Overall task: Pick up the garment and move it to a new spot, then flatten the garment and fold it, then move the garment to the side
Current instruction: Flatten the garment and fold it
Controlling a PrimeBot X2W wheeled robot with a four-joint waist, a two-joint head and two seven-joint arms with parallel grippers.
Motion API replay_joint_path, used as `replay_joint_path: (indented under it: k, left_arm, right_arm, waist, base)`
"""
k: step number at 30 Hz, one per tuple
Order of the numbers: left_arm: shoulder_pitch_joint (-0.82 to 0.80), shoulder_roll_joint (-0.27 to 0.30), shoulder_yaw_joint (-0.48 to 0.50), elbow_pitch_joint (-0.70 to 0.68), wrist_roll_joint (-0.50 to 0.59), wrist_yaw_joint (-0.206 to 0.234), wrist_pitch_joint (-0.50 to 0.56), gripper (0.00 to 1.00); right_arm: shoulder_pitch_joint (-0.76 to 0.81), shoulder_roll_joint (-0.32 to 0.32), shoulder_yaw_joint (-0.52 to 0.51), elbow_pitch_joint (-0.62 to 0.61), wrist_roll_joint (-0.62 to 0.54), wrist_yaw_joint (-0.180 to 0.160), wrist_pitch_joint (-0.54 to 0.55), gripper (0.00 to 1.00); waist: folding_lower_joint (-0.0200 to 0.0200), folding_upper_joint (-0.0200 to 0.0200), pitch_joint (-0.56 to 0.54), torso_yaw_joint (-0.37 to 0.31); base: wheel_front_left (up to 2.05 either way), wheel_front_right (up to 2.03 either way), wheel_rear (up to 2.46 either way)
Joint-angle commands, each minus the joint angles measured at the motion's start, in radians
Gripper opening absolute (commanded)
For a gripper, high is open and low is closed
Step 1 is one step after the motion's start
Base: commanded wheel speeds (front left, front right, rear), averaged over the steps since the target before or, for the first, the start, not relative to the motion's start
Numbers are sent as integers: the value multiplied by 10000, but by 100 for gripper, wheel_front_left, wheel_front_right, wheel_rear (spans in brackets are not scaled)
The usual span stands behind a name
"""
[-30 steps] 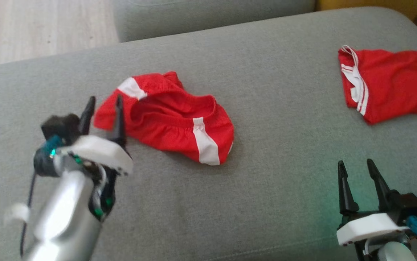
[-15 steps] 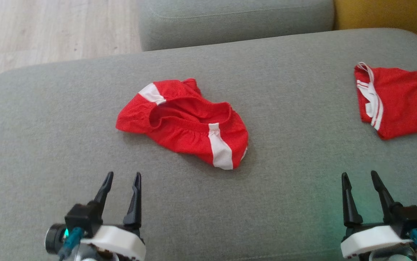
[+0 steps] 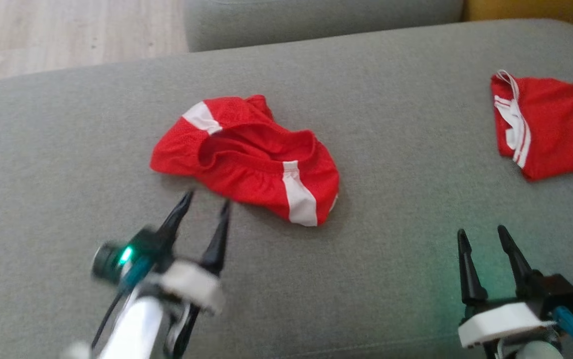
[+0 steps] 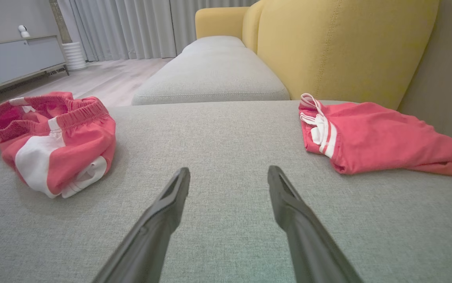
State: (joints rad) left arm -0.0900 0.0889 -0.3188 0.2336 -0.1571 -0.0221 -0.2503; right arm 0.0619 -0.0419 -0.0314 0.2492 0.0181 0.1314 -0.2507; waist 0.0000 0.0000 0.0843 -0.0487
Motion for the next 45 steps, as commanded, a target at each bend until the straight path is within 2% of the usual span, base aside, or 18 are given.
replay_joint_path:
  k: [1,7,12,20,32,33,34,36,37,38,39,42,45]
  left_arm:
    - [-1378,-75,-97,185,278,-232,262,100]
    - [-4118,-258,-1310,1999,489,-843,1386,100]
    - [-5595,-202,-1995,3657,504,-1028,1990,100]
    - [-6361,-61,-2863,4940,2,-1080,2850,100]
    - [-6249,730,-3718,4733,-1114,-1084,3291,100]
    - [-6216,782,-3804,4717,-1177,-1084,3376,96]
    - [-6191,820,-3889,4700,-1260,-1084,3441,73]
    - [-6176,877,-4057,4678,-1415,-1084,3517,49]
    - [-6192,917,-4163,4668,-1471,-1084,3551,44]
    - [-6213,952,-4237,4664,-1530,-1084,3562,31]
    - [-6232,972,-4284,4660,-1599,-1084,3569,0]
    - [-6263,1048,-4422,4599,-1887,-1084,3700,0]
    - [-6453,1053,-4126,4353,-2505,-1084,3835,0]
  right_arm:
    - [-550,-83,358,-317,111,-7,-111,100]
    - [-993,-83,700,-326,285,-7,-111,100]
    - [-1190,-83,746,-259,349,-7,-111,100]
    - [-1220,-83,632,-195,468,-7,-111,100]
    - [-1051,-83,589,-177,405,-7,-111,100]
    - [-1045,-83,583,-177,394,-7,-111,100]
    - [-1041,-83,583,-174,386,-7,-111,100]
    - [-1047,-83,599,-170,379,-7,-111,100]
    - [-1057,-83,622,-164,380,-7,-111,100]
    - [-1067,-83,645,-155,383,-7,-111,100]
    - [-1081,-83,659,-150,398,-7,-111,100]
    - [-1107,-83,680,-115,437,-7,-111,100]
    - [-1067,-83,598,-74,476,-7,-111,100]
  waist:
    - [0,0,304,-285]
    - [0,0,1204,-872]
    - [0,0,1556,-1389]
    - [0,0,1602,-1712]
    - [0,0,1281,-1607]
    - [0,0,1274,-1595]
    - [0,0,1269,-1586]
    - [0,0,1272,-1583]
    - [0,0,1272,-1595]
    - [0,0,1263,-1609]
    - [0,0,1252,-1628]
    - [0,0,1194,-1723]
    - [0,0,1098,-1788]
  base:
    - [0,0,0]
    - [0,0,0]
    - [0,0,0]
    - [0,0,0]
    - [0,0,0]
    - [0,0,0]
    - [0,0,0]
    - [0,0,0]
    - [0,0,0]
    - [0,0,0]
    - [0,0,0]
    - [0,0,0]
    - [0,0,0]
